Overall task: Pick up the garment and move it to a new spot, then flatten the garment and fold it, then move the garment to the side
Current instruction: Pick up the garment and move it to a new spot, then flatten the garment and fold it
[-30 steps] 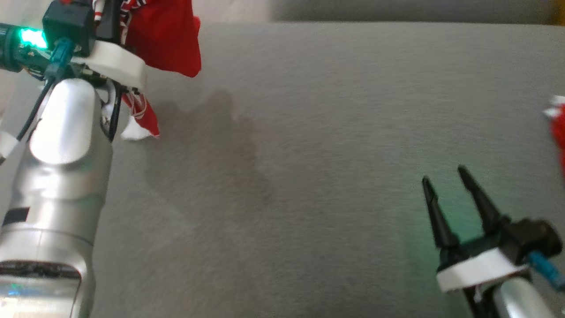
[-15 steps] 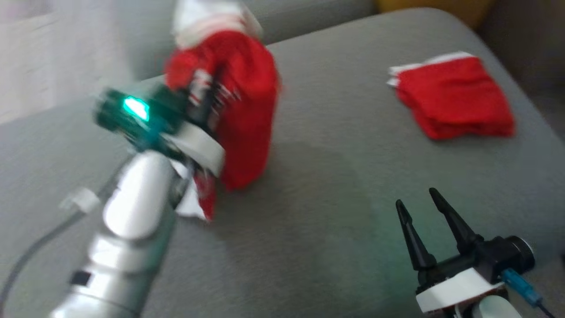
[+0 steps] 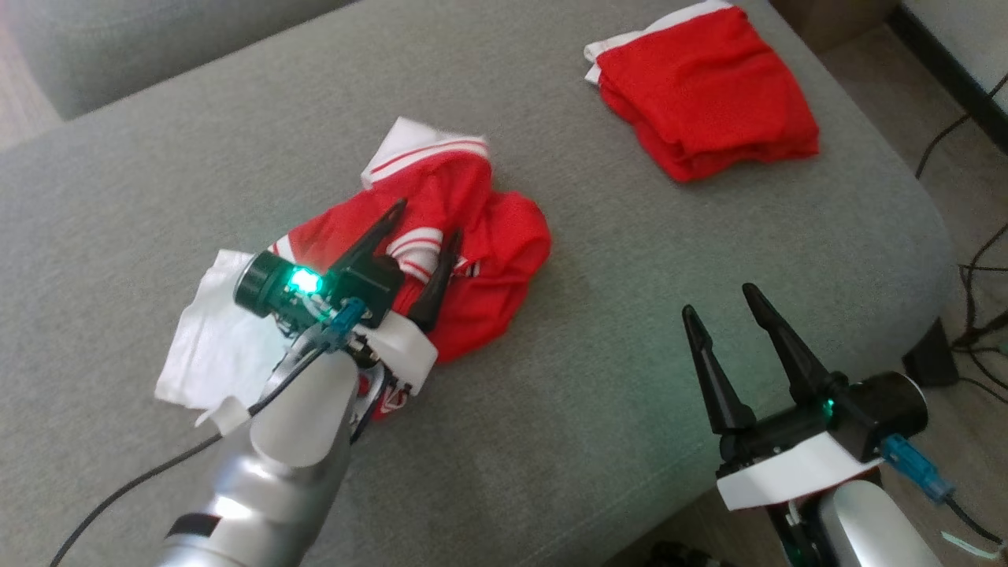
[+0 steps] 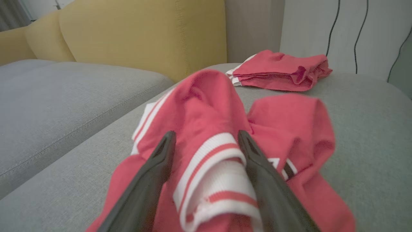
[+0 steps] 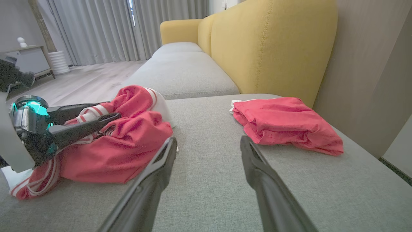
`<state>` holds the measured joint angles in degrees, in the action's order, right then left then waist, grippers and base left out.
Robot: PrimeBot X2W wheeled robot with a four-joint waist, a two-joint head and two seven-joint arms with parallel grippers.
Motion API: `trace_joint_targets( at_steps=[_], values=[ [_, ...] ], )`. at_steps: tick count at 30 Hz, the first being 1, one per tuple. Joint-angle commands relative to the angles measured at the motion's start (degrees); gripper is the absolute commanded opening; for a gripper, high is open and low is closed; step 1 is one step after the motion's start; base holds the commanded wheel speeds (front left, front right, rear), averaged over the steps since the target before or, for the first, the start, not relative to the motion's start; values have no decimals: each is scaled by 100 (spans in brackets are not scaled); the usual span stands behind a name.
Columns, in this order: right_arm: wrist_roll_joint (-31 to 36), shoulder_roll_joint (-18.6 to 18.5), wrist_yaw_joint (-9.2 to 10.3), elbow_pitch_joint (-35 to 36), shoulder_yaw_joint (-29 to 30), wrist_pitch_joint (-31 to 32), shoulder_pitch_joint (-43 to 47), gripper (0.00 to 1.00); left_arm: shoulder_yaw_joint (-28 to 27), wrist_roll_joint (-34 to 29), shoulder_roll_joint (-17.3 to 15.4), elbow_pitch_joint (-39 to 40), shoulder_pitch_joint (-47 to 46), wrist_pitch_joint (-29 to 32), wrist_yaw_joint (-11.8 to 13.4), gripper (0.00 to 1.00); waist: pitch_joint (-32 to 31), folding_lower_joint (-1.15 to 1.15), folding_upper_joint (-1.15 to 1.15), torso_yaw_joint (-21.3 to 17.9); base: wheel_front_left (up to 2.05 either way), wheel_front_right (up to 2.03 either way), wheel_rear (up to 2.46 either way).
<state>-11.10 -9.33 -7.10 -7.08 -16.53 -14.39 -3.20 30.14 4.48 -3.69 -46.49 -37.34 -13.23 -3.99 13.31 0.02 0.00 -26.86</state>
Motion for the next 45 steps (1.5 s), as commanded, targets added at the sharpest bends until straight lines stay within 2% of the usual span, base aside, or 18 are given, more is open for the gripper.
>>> trace_joint_targets(
  at_steps=[1,4,9,17,21,26,32,38,45],
  values=[
    [-31,-21,-39,145,-75,-61,-119,100,-114,45,4,143,-297,-122,117,100,-14,-2,0,181,0,0,0],
    [-34,-44,-39,141,-41,-61,-100,100,-111,111,35,199,-263,-159,226,100,-90,-2,0,391,0,0,0],
    [-8,-122,-39,132,87,-61,43,100,-162,309,70,935,125,-174,579,100,-408,-2,0,1177,0,0,0],
    [0,-116,-39,68,295,-61,330,100,-558,608,79,2324,1438,-175,1211,100,-1043,-2,0,2419,0,0,0],
    [43,6,-39,-10,510,-61,496,100,-844,626,74,2993,2221,-176,1359,100,-1289,-2,0,2805,0,0,0],
    [72,169,-39,-37,768,-61,741,100,-1201,461,33,3707,3130,-176,1468,100,-1518,-2,0,3050,0,0,0],
    [225,268,-39,-7,974,-61,1071,100,-1411,210,50,4445,4080,-176,1600,100,-1693,-2,0,3109,0,0,0],
    [350,380,-39,6,1032,-61,1274,100,-1470,169,67,4603,4750,-176,1660,100,-1824,-2,0,3054,0,0,0],
    [386,449,-39,-19,1084,-61,1300,100,-1525,54,74,4593,4832,-176,1626,100,-1887,-2,0,3054,0,0,0]
  ],
)
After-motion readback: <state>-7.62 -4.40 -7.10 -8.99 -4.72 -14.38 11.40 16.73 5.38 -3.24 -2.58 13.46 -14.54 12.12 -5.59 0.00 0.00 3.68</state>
